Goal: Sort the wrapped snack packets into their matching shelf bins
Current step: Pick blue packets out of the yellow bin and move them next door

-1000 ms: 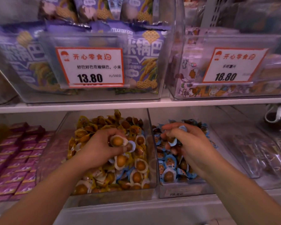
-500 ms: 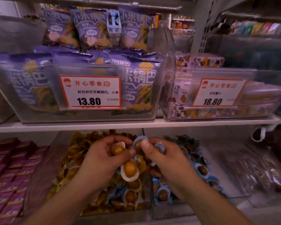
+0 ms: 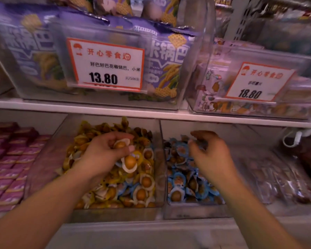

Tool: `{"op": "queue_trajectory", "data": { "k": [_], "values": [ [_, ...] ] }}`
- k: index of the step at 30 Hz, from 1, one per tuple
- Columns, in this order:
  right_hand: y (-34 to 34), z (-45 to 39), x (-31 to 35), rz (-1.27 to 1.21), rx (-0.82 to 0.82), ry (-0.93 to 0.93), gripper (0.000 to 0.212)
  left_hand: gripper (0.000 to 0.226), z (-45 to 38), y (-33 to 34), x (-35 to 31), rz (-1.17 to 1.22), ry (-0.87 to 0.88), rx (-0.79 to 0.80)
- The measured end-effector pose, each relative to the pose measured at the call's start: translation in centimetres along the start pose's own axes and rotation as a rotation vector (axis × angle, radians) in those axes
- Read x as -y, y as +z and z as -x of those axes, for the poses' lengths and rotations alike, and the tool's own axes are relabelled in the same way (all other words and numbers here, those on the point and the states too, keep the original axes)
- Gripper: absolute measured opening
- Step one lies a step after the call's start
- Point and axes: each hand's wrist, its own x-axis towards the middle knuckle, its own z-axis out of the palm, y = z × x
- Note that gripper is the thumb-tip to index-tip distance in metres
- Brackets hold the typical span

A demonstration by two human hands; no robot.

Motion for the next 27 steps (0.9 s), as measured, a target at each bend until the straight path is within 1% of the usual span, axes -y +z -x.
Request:
{"op": "queue_trajectory", "data": {
  "k": [1,2,3,4,6,7,8,9,11,13,15,17,19,21,22,23,24,25,27],
  "values": [
    [0.2,0.7,1.0,-0.108,-0.049,-0.045,0.020,0.030,0.3,0.1,-0.4,0.113,-0.024,0.031],
    [0.5,1.3,2.0,-0.208,-0.061,-0.086,0.019,0.033,0.6,0.2,-0.8,0.237,-0.045,0.074],
    [0.8,2.1,3.2,-0.301,-0.034,-0.111,0.020,0.036,1.0,0.3,-1.2,0.346,-0.059,0.123],
    [1.2,2.9,4.5,-0.411,0.041,-0.115,0.024,0.036,1.3,0.3,-1.5,0.426,-0.062,0.169],
    [2.2,4.2,6.8,-0.671,0.294,-0.011,0.040,0.034,1.9,0.5,-1.9,0.523,-0.048,0.222],
    [2.9,4.7,7.6,-0.749,0.421,0.050,0.046,0.033,2.1,0.7,-1.9,0.538,-0.040,0.212],
    [3.5,5.1,8.1,-0.766,0.504,0.070,0.048,0.035,2.3,0.8,-1.8,0.529,-0.036,0.176],
    [4.2,5.4,8.4,-0.723,0.524,0.050,0.045,0.039,2.4,0.9,-1.7,0.502,-0.037,0.120],
    [4.9,5.5,8.5,-0.524,0.445,-0.031,0.037,0.049,2.4,0.8,-1.4,0.442,-0.032,0.003],
    [5.3,5.4,8.3,-0.321,0.402,-0.160,0.039,0.049,2.1,-0.1,-1.3,0.428,-0.021,-0.067],
    [5.6,5.4,8.3,-0.189,0.390,-0.276,0.046,0.046,1.6,-1.3,-1.1,0.458,-0.039,-0.114],
    [6.1,5.5,8.3,-0.124,0.343,-0.308,0.046,0.047,1.2,-2.3,-0.9,0.484,-0.068,-0.153],
    [6.3,5.5,8.5,-0.053,0.310,-0.339,0.048,0.044,1.2,-2.8,-0.6,0.479,-0.054,-0.165],
    [6.4,5.3,8.9,-0.075,0.347,-0.368,0.050,0.038,1.4,-3.1,-0.5,0.411,0.000,-0.191],
    [6.4,5.0,9.2,-0.156,0.374,-0.326,0.045,0.037,1.5,-3.3,-0.5,0.337,0.051,-0.213],
    [6.4,4.7,9.4,-0.279,0.399,-0.231,0.036,0.037,1.7,-3.4,-0.6,0.256,0.116,-0.213],
    [6.4,4.4,9.7,-0.424,0.426,-0.096,0.025,0.038,1.9,-3.3,-0.8,0.199,0.185,-0.179],
    [6.4,4.2,10.0,-0.588,0.489,0.052,0.019,0.039,2.2,-3.2,-0.9,0.176,0.250,-0.121],
    [6.4,4.1,10.4,-0.893,0.641,0.292,0.023,0.043,2.7,-2.7,-1.1,0.169,0.348,0.018]
  ]
}}
